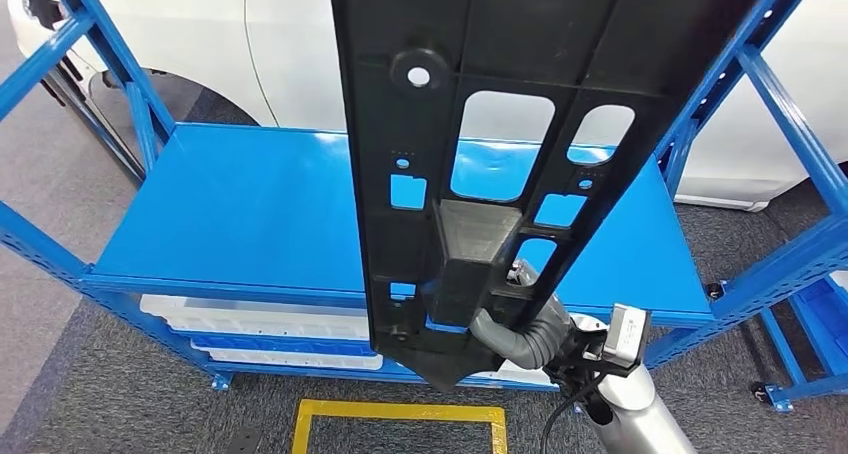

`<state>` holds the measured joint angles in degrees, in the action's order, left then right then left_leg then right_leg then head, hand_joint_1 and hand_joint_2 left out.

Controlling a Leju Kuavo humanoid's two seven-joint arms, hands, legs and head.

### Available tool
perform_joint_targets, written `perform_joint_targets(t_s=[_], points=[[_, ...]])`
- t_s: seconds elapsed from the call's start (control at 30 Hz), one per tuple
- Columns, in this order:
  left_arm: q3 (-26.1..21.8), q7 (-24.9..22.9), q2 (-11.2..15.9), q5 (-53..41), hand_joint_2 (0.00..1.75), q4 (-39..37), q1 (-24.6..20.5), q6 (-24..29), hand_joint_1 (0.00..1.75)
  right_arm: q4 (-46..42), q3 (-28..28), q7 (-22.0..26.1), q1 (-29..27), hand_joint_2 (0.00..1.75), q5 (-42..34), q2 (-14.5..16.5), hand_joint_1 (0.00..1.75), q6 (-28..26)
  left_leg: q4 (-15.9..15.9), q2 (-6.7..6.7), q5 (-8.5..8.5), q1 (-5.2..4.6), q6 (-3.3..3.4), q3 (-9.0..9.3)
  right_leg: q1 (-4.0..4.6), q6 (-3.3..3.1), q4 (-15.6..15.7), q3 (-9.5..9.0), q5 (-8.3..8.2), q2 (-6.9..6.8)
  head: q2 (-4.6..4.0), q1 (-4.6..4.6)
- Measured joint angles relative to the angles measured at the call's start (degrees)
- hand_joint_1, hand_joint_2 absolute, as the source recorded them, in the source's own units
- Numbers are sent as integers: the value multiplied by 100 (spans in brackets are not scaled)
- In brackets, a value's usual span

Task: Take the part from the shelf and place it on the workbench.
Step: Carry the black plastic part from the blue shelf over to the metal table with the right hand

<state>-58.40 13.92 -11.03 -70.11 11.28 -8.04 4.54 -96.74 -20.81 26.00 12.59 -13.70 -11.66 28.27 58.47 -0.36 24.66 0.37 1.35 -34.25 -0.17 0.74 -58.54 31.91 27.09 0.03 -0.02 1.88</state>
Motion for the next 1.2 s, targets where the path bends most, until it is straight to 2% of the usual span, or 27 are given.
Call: perform_joint_targets(t_s=[0.07,0.1,0.13,0.17,0.2,0.27,0.3,0.33,0.37,0.43,0.47,0.5,0.6,0.63,0.67,0.7,0.77,0.8,0.83,0.87,0.9,0.97,1.0,1.03,1.13,1.17,1.2], points=[[-7,2,-4,2,175,0,-3,-1,0,1,-1,-4,23,175,-2,3,173,12,-9,4,-35,0,-63,-24,26,-41,79,2,-17,0,0,0],[-10,3,-5,2,175,0,-4,-2,0,2,-2,-6,27,175,-3,7,173,21,-13,4,-38,2,-95,-35,13,-68,103,7,-45,-3,1,0],[-15,3,-6,2,175,0,-4,-1,0,2,-3,-8,35,175,-3,12,173,28,28,4,10,3,-123,-59,-1,-101,135,9,-79,-11,1,0],[-19,3,-6,2,175,0,-5,0,0,2,-4,-9,45,175,-4,18,173,34,178,3,132,4,-147,-122,-18,-135,167,15,-114,-22,1,0],[-22,3,-5,2,175,0,-6,2,0,3,-5,-9,54,175,-4,26,173,37,447,3,321,8,-169,-230,-34,-159,189,25,-143,-34,1,0],[-27,3,-5,2,175,0,-2,3,0,8,-6,-11,64,175,-5,34,173,37,1240,4,752,22,-212,-527,-27,-183,178,73,-171,-50,0,0],[-29,2,-5,2,175,0,1,3,0,12,-6,-13,62,175,-5,37,173,37,1546,5,871,26,-230,-631,-24,-183,163,99,-180,-55,0,0],[-32,2,-5,2,175,0,3,3,0,16,-7,-14,62,175,-5,38,173,37,1655,5,879,28,-242,-641,-22,-179,144,125,-187,-58,0,0],[-34,1,-5,2,175,0,4,3,0,18,-7,-16,61,175,-6,40,173,38,1524,6,780,31,-246,-534,-21,-173,124,145,-193,-58,0,0],[-36,1,-5,2,175,0,-4,4,0,20,-8,-20,68,175,-12,43,173,38,734,6,454,36,-235,-71,-18,-151,76,174,-195,-57,0,0],[-36,1,-5,2,175,0,-11,5,0,20,-8,-21,76,175,-18,45,173,38,367,3,347,32,-208,122,-9,-129,46,195,-196,-53,0,0],[-36,1,-5,1,175,0,-17,6,0,21,-10,-23,88,175,-23,46,173,39,127,0,293,27,-177,238,-1,-99,23,218,-204,-49,0,0],[-40,-1,-4,-1,175,0,-13,10,0,28,-22,-34,118,175,-42,46,173,44,14,-3,237,5,-59,242,0,11,16,271,-253,-39,0,0],[-43,-2,-4,-1,175,0,-13,11,0,34,-27,-37,124,175,-51,46,173,44,-4,1,204,7,-18,230,-9,43,-14,290,-223,-35,0,0],[-46,-2,-4,-1,175,0,-16,13,0,40,-30,-40,133,175,-60,46,173,44,-22,6,170,15,22,213,-17,73,-124,337,-124,-29,0,0],[-49,-2,-5,-1,175,0,-21,14,0,47,-34,-42,143,175,-66,46,173,44,-38,12,135,25,56,187,-27,101,-366,436,55,-24,0,0],[-54,-2,-5,-1,175,0,-21,16,0,63,-39,-45,152,175,-71,46,173,44,-29,18,86,19,83,109,-41,147,-1126,734,499,-20,0,0],[-57,-2,-4,-1,175,0,-17,16,0,76,-42,-48,151,175,-72,46,173,43,-22,19,62,16,84,67,-48,159,-1475,860,651,-21,1,0],[-60,-2,-4,0,175,0,-14,16,0,90,-44,-50,149,175,-73,46,173,43,-16,19,40,14,82,32,-51,160,-1639,896,695,-21,1,0],[-62,-2,-4,0,175,0,-12,16,0,102,-46,-52,148,175,-73,46,173,43,-11,18,21,13,78,5,-52,152,-1580,819,634,-21,1,0],[-64,-3,-4,0,175,0,-12,16,0,110,-47,-55,152,175,-73,46,173,43,-9,15,5,11,71,-11,-52,131,-1271,618,480,-21,1,0],[-66,-2,-5,1,175,0,-14,16,0,114,-48,-58,175,175,-73,46,173,44,-4,11,-25,-1,41,-27,-28,61,-401,110,176,-23,1,0],[-66,-2,-5,1,175,0,-17,17,0,114,-48,-58,191,175,-75,46,173,44,-2,11,-43,-7,16,-39,-9,26,-91,-52,94,-25,2,0],[-67,-2,-5,2,175,0,-19,17,0,114,-49,-57,204,175,-80,46,173,44,-2,14,-60,-9,-12,-51,11,-4,66,-121,69,-25,2,0],[-68,-2,-6,2,175,0,-18,15,0,115,-54,-58,209,175,-92,47,173,43,-10,16,-92,-6,-113,-83,17,-87,141,-95,-2,-29,0,0],[-69,-1,-6,2,175,0,-17,14,0,116,-56,-59,210,175,-94,51,173,43,66,14,-16,-7,-145,-119,3,-123,179,-88,-45,-36,0,1],[-69,0,-5,2,175,0,-17,12,0,116,-57,-57,211,175,-96,56,173,41,256,12,138,-7,-172,-195,-13,-156,214,-74,-90,-46,0,1]])
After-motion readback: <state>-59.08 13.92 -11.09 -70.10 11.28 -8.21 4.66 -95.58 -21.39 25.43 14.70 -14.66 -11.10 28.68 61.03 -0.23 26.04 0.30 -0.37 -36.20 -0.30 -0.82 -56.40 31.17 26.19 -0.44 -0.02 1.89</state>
